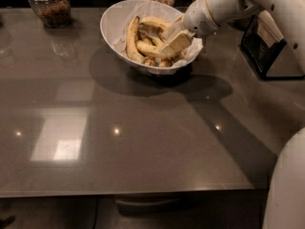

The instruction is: Pick banana from white bowl

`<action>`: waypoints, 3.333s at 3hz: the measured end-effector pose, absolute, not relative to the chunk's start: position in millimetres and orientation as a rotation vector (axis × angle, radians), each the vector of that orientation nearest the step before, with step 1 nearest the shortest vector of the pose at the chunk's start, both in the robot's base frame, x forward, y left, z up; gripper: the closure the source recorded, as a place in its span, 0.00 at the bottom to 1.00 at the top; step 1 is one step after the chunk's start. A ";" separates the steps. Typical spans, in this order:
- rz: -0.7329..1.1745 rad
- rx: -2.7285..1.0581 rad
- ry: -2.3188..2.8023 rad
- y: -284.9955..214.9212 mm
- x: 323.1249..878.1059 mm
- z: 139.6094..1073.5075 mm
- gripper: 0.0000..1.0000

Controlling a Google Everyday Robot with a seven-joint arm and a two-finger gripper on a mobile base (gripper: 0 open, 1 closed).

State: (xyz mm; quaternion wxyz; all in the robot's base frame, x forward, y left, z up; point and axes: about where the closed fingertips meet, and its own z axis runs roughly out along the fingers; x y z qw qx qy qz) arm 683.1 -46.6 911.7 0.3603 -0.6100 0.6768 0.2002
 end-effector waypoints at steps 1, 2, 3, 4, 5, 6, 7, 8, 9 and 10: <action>0.535 -1.579 1.755 -43.5 685.0 903.0 0.43; 0.535 -1.583 1.765 -44.2 686.9 898.1 0.44; 0.525 -1.587 1.792 -49.2 691.4 888.4 0.46; 0.512 -1.592 1.815 -52.2 697.7 880.4 0.46; 0.507 -1.612 1.828 -49.2 702.7 874.2 0.46; 0.514 -1.639 1.828 -41.5 703.5 869.1 0.64; 0.514 -1.640 1.827 -41.3 703.4 869.2 0.87; 0.499 -1.654 1.806 -35.7 694.2 887.0 1.00; 0.478 -1.656 1.791 -39.0 682.8 910.6 1.00; 0.480 -1.628 1.782 -51.2 666.7 927.0 1.00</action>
Offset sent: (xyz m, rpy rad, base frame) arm 0.0074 -0.0050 -0.0184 -0.0224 0.0338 -0.0045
